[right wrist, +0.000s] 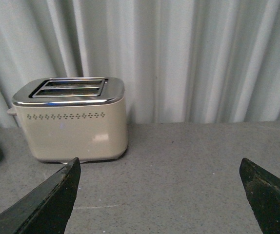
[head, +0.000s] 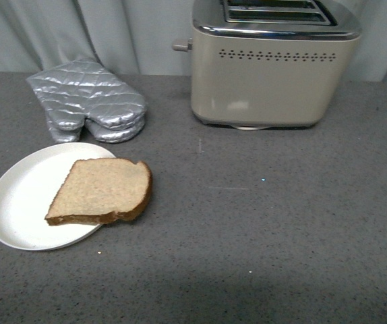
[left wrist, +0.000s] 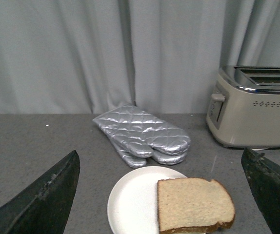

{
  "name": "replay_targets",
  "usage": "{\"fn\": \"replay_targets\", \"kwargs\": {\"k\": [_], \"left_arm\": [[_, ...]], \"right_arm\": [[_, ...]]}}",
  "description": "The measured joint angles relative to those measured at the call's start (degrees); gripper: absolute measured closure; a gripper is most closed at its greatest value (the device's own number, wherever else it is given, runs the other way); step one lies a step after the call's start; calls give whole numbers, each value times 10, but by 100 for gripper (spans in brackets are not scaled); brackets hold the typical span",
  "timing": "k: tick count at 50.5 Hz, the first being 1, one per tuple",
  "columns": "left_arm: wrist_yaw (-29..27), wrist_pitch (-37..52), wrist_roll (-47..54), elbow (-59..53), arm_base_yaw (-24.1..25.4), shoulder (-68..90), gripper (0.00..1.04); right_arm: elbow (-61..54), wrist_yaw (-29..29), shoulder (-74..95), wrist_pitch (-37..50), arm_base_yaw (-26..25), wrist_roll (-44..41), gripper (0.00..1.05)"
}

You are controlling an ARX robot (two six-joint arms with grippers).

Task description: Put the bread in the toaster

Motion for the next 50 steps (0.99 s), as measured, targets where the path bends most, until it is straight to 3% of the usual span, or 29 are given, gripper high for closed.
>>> {"fn": "replay_targets", "kwargs": {"k": [10, 16, 18, 24, 31, 42, 50], "left_arm": [[-2, 0, 0, 0, 0, 0, 7], [-174, -102, -96, 46, -46, 108, 7], [-184, -84, -134, 50, -42, 176, 7], [-111, 70, -163, 69, 3, 391, 7], [-57, 247, -111, 125, 57, 663, 7], [13, 263, -72, 204, 89, 881, 7], [20, 254, -48, 252, 102, 978, 7]], "right_arm": [[0, 1, 0, 0, -2, 0, 10], [0, 3, 0, 0, -1, 0, 10], [0, 2, 0, 0, -2, 0, 10], [0, 0, 0, 0, -2, 0, 10], [0, 1, 0, 0, -2, 0, 10], [0, 0, 0, 0, -2, 0, 10], [0, 0, 0, 0, -2, 0, 10]]}}
